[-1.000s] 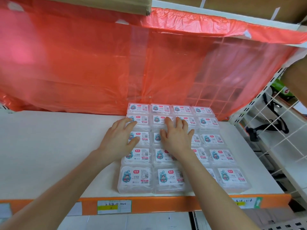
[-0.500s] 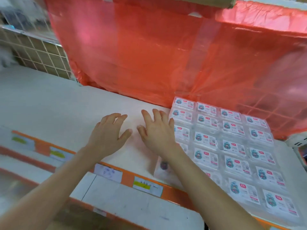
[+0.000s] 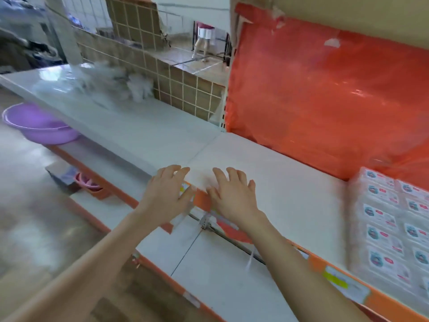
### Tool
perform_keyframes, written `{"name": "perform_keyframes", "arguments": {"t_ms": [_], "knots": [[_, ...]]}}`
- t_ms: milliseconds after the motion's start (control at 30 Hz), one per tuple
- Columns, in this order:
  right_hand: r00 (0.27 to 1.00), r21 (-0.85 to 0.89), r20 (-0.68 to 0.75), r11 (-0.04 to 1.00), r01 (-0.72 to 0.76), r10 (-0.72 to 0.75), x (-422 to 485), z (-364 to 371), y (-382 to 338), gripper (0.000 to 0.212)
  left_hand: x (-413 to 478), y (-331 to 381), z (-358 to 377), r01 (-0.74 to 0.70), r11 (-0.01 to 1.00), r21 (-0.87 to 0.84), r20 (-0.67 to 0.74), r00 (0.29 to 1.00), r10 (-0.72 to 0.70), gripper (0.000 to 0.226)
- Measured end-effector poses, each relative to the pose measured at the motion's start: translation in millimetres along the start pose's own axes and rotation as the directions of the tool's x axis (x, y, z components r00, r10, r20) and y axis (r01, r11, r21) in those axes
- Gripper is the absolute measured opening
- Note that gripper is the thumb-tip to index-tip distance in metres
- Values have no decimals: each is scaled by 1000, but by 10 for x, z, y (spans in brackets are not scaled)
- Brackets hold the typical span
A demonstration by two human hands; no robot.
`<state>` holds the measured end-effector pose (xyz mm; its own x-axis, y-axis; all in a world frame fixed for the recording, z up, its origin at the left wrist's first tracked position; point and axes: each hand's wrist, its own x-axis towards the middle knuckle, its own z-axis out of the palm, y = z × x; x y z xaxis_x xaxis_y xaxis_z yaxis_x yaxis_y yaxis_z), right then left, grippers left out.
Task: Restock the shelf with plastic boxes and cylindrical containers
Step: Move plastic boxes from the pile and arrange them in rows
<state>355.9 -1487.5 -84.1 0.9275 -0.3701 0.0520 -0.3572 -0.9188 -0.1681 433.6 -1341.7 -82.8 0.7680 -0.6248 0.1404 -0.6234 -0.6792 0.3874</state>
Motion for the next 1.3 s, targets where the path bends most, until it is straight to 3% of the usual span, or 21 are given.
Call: {"name": "perform_keyframes", "arguments": {"t_ms": [167, 300, 633, 867, 1300], "knots": [[999, 48, 34, 998, 41, -43, 179, 191, -744, 48, -168, -737, -254, 27, 999, 16, 3, 1000, -27, 66], [995, 44, 50, 996, 81, -83, 329, 282, -1115, 48, -268, -1211, -377, 60, 998, 11, -32, 998, -60, 49], [974, 110, 72, 972, 208, -216, 978, 468, -1831, 52, -125, -2025, -534, 180, 984, -14, -59, 982, -180, 48], [963, 83, 60, 963, 257, -262, 1845, 616, -2098, 51, 478, -2510, -655, 248, 969, 23, -86, 966, -245, 48], [963, 69, 12, 961, 266, -268, 3156, 709, -2300, 49, 1717, -3027, -890, 233, 972, 22, -158, 961, -226, 52]]}}
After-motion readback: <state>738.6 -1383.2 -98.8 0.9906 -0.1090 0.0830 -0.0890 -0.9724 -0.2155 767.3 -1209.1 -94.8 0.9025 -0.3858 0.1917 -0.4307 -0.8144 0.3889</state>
